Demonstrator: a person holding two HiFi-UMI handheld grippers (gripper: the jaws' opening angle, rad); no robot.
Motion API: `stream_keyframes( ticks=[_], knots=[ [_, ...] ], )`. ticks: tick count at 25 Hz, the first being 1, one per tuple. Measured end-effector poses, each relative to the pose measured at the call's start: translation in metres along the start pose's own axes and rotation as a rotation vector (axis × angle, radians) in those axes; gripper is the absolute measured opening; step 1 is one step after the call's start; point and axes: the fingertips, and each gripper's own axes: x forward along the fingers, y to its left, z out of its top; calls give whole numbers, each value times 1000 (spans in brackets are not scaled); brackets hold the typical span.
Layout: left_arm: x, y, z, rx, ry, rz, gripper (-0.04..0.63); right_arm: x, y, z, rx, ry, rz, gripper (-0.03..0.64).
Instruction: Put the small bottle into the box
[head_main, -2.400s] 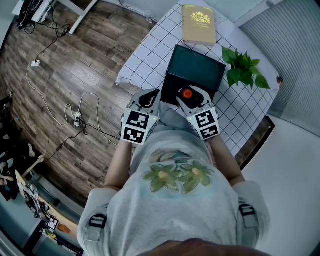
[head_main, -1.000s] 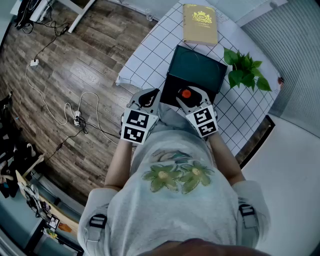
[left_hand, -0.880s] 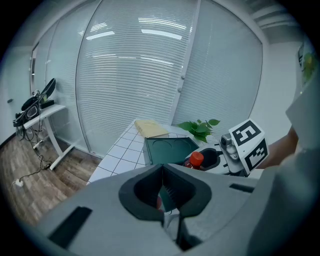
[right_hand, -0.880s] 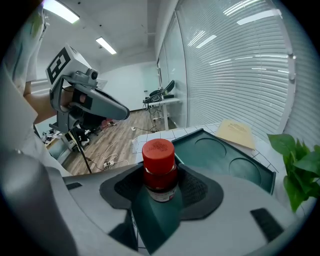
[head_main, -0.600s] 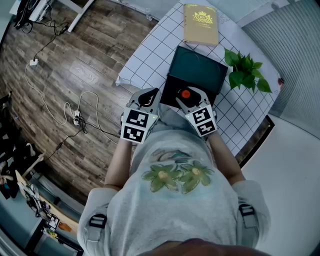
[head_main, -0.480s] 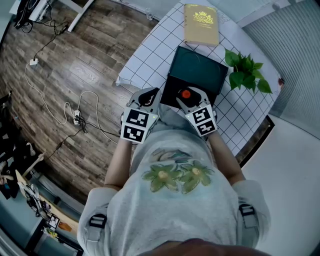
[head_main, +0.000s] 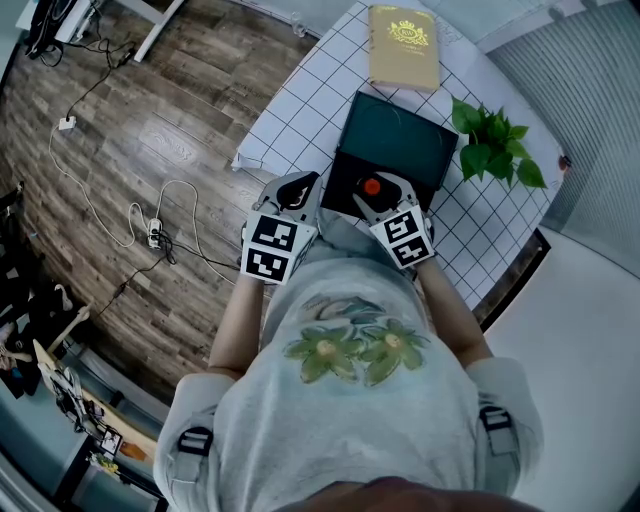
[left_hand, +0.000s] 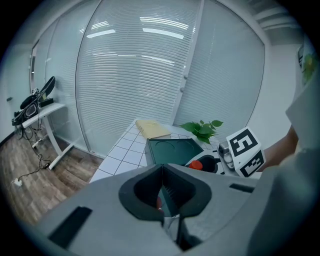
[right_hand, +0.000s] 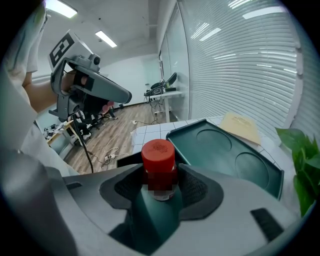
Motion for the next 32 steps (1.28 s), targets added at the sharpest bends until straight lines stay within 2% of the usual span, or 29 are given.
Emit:
stream_keyframes(
  ticks=[32],
  knots=[
    [11,1,0,-15,16,-7,12,14,-4,-15,-26,29,11,217]
  ],
)
